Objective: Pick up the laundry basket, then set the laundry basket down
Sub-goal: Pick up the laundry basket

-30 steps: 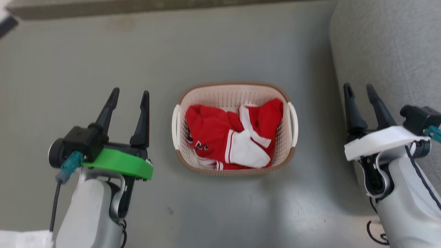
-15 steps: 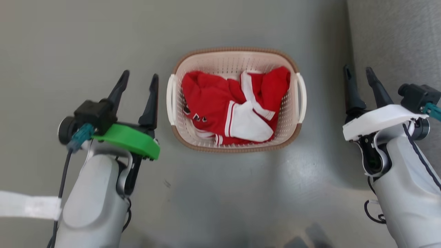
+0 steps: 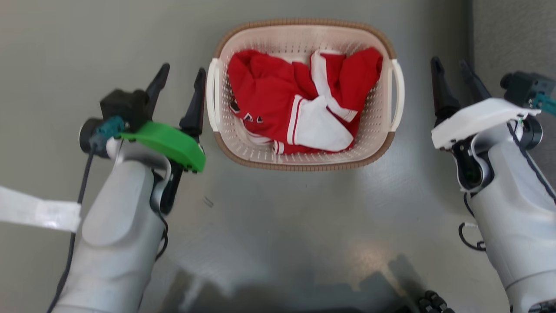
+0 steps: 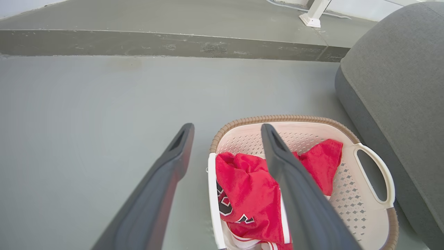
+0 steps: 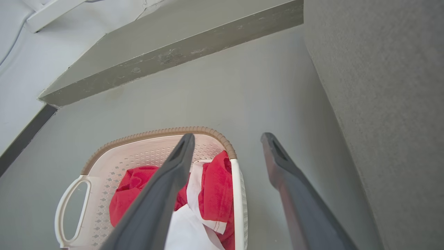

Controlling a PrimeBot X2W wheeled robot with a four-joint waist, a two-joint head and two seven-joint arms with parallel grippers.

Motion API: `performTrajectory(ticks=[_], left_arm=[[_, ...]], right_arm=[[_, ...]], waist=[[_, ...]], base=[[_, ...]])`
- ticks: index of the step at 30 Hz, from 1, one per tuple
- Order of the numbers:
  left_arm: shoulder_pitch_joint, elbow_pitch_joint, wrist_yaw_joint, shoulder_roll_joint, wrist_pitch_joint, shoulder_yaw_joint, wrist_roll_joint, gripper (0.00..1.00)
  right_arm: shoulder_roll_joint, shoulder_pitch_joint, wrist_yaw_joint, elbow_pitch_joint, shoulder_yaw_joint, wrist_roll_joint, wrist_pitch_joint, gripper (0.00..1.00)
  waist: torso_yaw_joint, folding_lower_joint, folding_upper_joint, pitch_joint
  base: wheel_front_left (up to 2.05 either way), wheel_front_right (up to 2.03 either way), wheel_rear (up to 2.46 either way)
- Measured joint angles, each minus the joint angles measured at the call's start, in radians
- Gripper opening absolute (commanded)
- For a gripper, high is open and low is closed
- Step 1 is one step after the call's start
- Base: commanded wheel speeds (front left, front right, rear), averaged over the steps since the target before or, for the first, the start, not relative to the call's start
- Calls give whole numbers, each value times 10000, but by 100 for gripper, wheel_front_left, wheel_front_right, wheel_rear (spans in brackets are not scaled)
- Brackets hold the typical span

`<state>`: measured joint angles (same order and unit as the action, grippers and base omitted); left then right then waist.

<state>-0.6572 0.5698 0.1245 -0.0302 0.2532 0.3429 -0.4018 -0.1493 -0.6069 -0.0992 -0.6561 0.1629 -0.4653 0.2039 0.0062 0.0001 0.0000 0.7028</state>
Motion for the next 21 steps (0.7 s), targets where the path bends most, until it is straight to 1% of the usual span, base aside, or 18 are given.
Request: performTrajectory(ticks=[6,14,19,21], left_arm=[[-853,656,0,27,-61,125,-138,100],[-1749,1246,2,67,-180,640,-443,100],[-2138,1699,2,71,-245,938,-725,100],[-2271,1893,2,73,-334,1083,-817,100]], right_arm=[[2,-583,-50,-495,29,-2,-165,100],[31,-1278,-56,-1116,117,-4,-357,100],[242,-1667,-71,-1513,318,-23,-502,100],[345,-1810,-148,-1618,370,-58,-512,100]], waist=[[29,0,0,638],[51,0,0,1379],[67,0,0,1858],[68,0,0,2030]], base=[[0,0,0],[0,0,0],[0,0,0],[0,0,0]])
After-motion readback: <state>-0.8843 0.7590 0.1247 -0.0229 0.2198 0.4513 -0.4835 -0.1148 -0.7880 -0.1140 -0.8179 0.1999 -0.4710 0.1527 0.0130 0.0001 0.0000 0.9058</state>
